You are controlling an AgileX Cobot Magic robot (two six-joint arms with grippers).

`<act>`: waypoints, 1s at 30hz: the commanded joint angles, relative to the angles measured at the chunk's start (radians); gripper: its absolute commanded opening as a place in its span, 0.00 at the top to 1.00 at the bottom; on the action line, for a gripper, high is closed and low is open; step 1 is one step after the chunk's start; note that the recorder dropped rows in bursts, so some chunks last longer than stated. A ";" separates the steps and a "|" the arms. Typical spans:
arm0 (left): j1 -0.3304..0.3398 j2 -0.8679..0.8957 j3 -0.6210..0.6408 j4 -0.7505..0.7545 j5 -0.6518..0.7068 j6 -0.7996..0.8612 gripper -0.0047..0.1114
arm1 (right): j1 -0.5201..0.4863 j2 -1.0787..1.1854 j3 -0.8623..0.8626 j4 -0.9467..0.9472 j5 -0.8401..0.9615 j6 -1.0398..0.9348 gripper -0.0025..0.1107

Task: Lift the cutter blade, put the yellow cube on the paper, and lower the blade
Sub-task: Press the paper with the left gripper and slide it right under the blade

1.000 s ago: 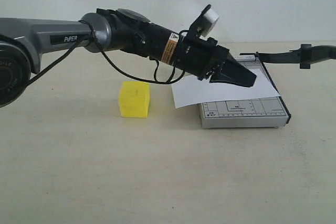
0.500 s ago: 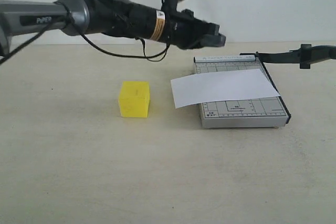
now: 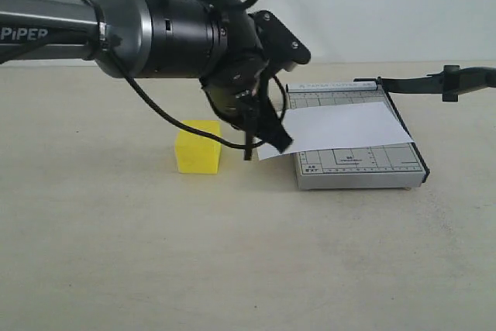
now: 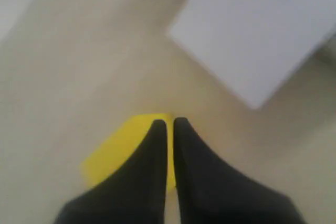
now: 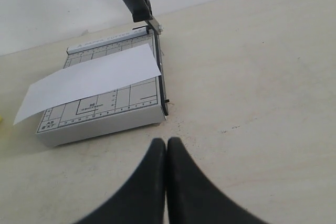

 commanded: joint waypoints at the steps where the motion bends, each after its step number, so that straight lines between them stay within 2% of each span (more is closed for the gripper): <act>1: 0.041 0.012 -0.106 -0.581 -0.111 0.398 0.92 | -0.001 0.001 0.000 0.000 -0.011 -0.011 0.98; 4: 0.086 0.074 -0.250 -0.704 -0.065 0.491 0.92 | -0.001 0.001 0.000 0.000 -0.011 -0.011 0.98; 8: 0.101 0.223 -0.537 -0.689 0.136 0.514 0.92 | -0.001 0.001 0.000 0.000 -0.011 -0.011 0.98; 14: 0.079 0.443 -0.868 -0.662 0.276 0.532 0.92 | -0.001 0.001 0.000 0.000 -0.011 -0.011 0.98; 19: 0.079 0.553 -0.965 -0.700 0.336 0.532 0.92 | -0.001 0.001 0.000 0.000 -0.010 -0.010 0.98; 30: 0.079 0.635 -0.971 -0.941 0.308 0.664 0.92 | -0.001 0.001 0.000 0.000 -0.010 -0.010 0.98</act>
